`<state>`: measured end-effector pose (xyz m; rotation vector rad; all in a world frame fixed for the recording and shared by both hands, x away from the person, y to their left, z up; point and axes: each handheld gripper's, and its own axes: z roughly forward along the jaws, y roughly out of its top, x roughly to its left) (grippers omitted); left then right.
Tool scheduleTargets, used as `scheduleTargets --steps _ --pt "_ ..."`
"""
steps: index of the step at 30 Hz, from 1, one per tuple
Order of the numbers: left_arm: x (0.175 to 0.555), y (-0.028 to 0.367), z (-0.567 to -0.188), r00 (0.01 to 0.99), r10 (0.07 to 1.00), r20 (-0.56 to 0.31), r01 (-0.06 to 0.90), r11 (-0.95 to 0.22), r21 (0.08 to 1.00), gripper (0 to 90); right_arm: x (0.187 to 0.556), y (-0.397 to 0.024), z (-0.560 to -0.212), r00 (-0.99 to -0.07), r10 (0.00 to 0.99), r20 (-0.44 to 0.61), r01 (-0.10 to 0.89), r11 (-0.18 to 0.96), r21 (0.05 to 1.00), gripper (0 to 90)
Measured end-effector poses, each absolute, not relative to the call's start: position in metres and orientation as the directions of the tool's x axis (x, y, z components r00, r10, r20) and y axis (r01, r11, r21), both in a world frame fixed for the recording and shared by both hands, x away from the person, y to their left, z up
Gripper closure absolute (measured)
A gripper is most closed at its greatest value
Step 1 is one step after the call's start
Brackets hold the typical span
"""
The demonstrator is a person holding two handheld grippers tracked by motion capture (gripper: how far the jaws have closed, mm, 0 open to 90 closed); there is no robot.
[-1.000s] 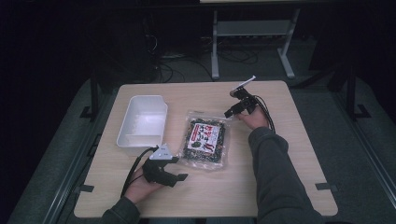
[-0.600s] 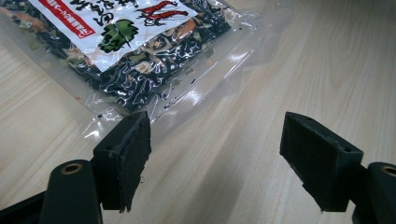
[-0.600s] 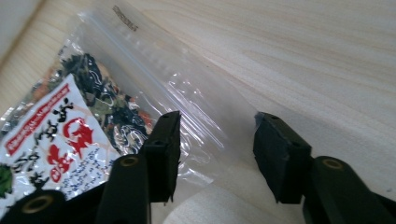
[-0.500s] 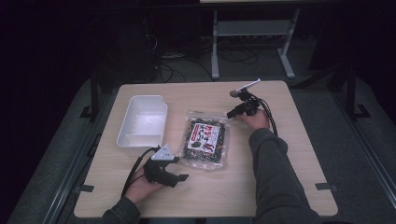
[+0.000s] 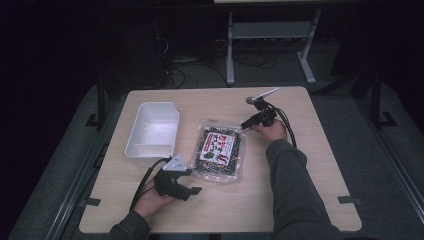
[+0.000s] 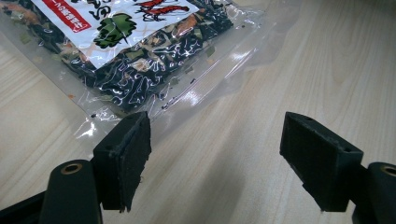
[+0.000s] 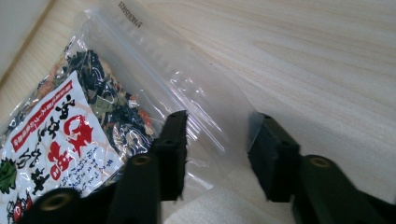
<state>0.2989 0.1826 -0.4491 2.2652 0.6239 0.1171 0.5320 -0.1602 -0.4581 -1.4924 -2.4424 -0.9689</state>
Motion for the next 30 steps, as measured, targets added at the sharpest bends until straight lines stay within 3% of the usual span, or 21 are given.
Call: scheduleTargets --steps 1,2,3,7,14,30 --pt "0.299 0.183 -0.449 0.876 0.47 -0.108 0.399 -0.583 0.708 23.9 0.531 -0.159 -0.456 -0.524 0.758 0.388 0.82 0.327 0.469 72.4" --pt "0.299 0.183 -0.449 0.876 0.47 -0.108 0.399 -0.583 0.708 23.9 0.531 -0.159 -0.456 -0.524 0.758 0.388 0.82 0.327 0.469 72.4" --pt "0.299 0.183 -0.448 0.875 0.473 -0.105 0.398 -0.579 0.711 23.9 0.529 -0.161 -0.453 -0.537 0.747 0.393 0.813 0.333 0.477 81.4" --pt "0.298 0.184 -0.447 0.871 0.481 -0.095 0.395 -0.574 0.717 24.0 0.522 -0.164 -0.446 -0.577 0.722 0.38 0.786 0.365 0.5 88.8" --pt "0.297 0.184 -0.446 0.87 0.486 -0.084 0.388 -0.569 0.725 24.0 0.506 -0.175 -0.437 -0.616 0.693 0.375 0.752 0.374 0.544 89.3" --pt "0.295 0.183 -0.437 0.869 0.486 -0.091 0.376 -0.53 0.76 24.3 0.443 -0.2 -0.367 -0.76 0.564 0.323 0.577 0.358 0.734 89.4"
